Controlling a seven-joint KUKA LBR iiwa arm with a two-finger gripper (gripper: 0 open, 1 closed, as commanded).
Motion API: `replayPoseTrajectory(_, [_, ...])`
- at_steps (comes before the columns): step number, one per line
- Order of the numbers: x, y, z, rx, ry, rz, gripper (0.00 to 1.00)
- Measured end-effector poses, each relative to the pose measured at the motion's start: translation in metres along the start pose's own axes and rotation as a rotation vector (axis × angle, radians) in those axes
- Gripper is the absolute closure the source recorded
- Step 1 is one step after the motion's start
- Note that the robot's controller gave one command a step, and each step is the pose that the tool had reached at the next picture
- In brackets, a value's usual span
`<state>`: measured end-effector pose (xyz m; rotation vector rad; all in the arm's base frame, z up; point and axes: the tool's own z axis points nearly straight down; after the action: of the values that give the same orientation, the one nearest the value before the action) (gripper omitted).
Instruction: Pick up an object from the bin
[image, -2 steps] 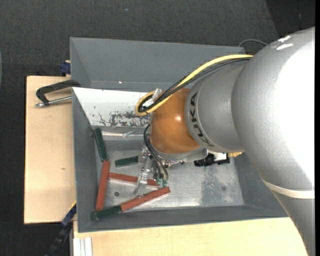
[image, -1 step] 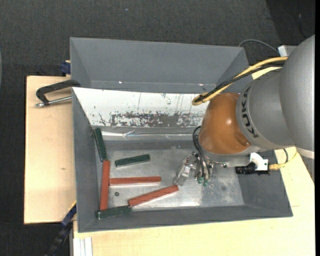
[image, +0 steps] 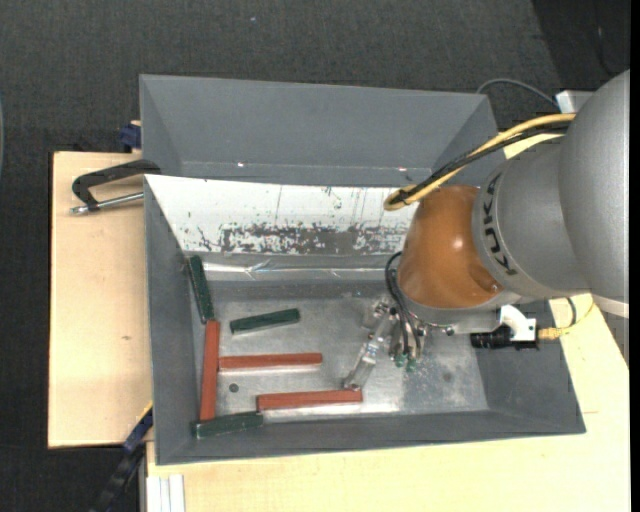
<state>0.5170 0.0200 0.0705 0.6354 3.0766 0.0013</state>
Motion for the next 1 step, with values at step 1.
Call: replayPoseTrajectory(1, [0.0000,0.0000,0.0000,0.000,0.000,0.000,0.00])
